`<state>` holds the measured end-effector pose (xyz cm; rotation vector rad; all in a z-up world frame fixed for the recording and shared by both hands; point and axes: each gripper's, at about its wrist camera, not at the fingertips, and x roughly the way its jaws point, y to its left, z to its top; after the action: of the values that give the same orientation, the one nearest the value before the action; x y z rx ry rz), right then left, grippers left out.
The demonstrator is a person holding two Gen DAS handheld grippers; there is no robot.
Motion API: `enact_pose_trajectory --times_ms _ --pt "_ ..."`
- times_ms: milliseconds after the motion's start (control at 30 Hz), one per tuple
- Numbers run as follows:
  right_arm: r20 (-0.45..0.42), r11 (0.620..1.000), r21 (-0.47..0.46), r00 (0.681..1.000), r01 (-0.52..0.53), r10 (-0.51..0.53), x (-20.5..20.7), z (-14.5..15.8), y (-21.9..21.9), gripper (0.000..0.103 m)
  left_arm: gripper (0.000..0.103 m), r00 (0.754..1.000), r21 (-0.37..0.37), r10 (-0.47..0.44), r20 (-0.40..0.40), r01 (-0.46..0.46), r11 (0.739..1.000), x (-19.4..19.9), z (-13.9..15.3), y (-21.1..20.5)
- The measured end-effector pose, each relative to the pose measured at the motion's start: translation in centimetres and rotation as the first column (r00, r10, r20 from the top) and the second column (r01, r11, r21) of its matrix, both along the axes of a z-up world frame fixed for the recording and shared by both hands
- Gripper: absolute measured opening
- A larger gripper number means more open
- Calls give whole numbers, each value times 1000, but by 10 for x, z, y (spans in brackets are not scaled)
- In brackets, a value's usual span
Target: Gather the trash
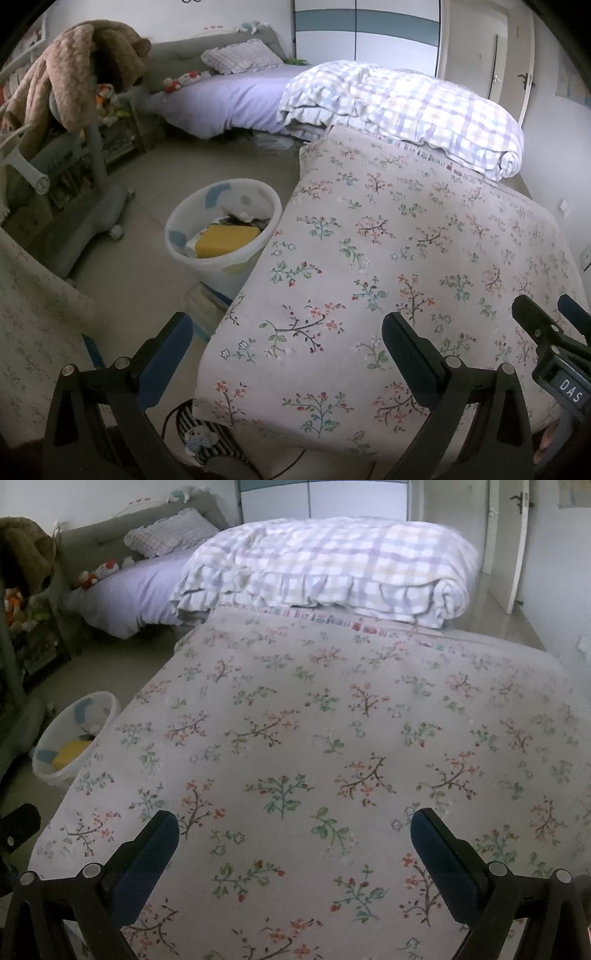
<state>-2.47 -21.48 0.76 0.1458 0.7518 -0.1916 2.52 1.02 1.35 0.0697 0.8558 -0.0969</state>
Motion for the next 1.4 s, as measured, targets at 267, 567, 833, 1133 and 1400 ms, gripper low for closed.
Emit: enact_pose_trajectory --times_ms 267,567,833,1133,1400 --pt "5 1000 1 1000 1 -1 0 1 1 103 103 1000 -1 1 -1 -1 1000 1 -1 2" --pt "9 1000 2 1000 2 -2 -1 2 1 103 103 1000 -6 2 -3 -2 1000 1 0 3" --pt "5 1000 6 1000 2 -2 -1 1 1 103 103 1000 -7 1 -3 -1 1000 2 0 4" --pt "6 1000 7 1000 2 -2 -1 0 2 103 103 1000 -8 0 -2 0 1000 2 0 4" --pt "8 1000 10 1000 1 -1 -1 1 3 103 103 1000 -14 3 -4 -3 1000 2 0 3"
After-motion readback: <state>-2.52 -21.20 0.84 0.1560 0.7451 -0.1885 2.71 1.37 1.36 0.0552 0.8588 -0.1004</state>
